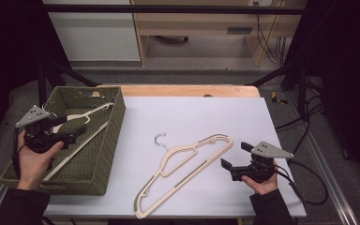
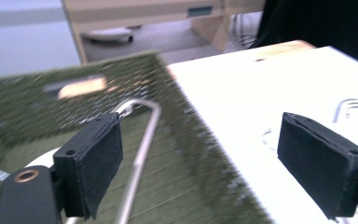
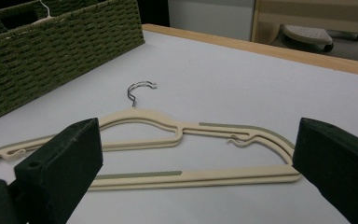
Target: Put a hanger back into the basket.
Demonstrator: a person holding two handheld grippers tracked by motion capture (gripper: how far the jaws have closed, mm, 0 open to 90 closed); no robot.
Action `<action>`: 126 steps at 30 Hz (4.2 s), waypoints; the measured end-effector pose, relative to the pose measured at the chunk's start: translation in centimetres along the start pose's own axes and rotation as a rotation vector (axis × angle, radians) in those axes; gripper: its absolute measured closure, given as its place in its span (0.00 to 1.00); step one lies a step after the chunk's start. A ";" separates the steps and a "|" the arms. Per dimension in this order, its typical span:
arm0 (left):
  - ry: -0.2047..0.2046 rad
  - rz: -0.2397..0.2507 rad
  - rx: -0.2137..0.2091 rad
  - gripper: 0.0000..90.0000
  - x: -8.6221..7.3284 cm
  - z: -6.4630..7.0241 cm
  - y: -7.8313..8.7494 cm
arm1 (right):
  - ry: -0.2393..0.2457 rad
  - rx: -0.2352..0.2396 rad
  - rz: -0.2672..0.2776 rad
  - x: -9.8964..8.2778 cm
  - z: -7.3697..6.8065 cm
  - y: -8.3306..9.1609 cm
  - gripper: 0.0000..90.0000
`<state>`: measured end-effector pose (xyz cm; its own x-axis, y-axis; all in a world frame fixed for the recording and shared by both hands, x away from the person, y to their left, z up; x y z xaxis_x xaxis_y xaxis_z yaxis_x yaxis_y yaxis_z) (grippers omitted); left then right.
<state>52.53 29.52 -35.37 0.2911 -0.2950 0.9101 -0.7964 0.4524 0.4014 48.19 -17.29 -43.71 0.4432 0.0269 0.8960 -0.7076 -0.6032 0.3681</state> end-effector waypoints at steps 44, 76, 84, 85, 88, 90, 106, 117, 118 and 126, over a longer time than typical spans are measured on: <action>-0.196 -0.130 -0.294 0.15 -7.3 19.5 -5.7 | 0.065 0.069 -0.055 1.4 -5.5 -6.0 0.10; -0.089 -0.146 -0.296 0.11 -11.1 17.7 -6.8 | 0.082 0.048 -0.354 -2.3 -8.1 -21.4 0.57; -0.079 -0.159 -0.310 0.11 -11.4 17.8 -7.0 | 0.058 0.028 -0.408 -3.4 -7.6 -22.8 0.77; -0.077 -0.158 -0.312 0.11 -11.4 17.9 -7.1 | 0.042 0.023 -0.415 -3.5 -7.6 -22.9 0.78; -0.077 -0.162 -0.313 0.11 -11.5 17.9 -7.2 | 0.054 0.034 -0.420 -3.7 -7.5 -23.1 0.83; -0.077 -0.161 -0.314 0.11 -11.5 18.0 -7.2 | 0.055 0.030 -0.423 -3.7 -7.6 -23.2 0.87; -0.080 -0.160 -0.321 0.13 -11.2 18.0 -7.4 | 0.063 -0.008 -0.408 -3.7 -8.0 -23.2 0.99; -0.082 -0.156 -0.345 0.16 -9.5 18.5 -8.5 | 0.085 0.019 -0.349 -2.1 -9.0 -21.6 0.99; -0.082 -0.156 -0.345 0.17 -9.5 18.5 -8.5 | 0.085 0.019 -0.349 -2.1 -9.0 -21.6 0.99; -0.073 -0.180 -0.377 0.26 -8.3 19.2 -10.9 | 0.092 0.053 -0.304 -1.0 -9.4 -20.0 0.99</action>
<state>48.66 10.86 -49.28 0.3586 -0.4506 0.8176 -0.4824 0.6604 0.5755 56.74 2.21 -49.64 0.5764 0.2826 0.7667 -0.5197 -0.5973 0.6109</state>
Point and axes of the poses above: each handheld gripper's, and its own axes: y roughly backward along the jaws, x roughly out of its top, z roughly to its right, the point moved 9 cm from there along -y, roughly forward along the jaws, and after that the axes turned 9 degrees about -y, right-handed, at the moved point
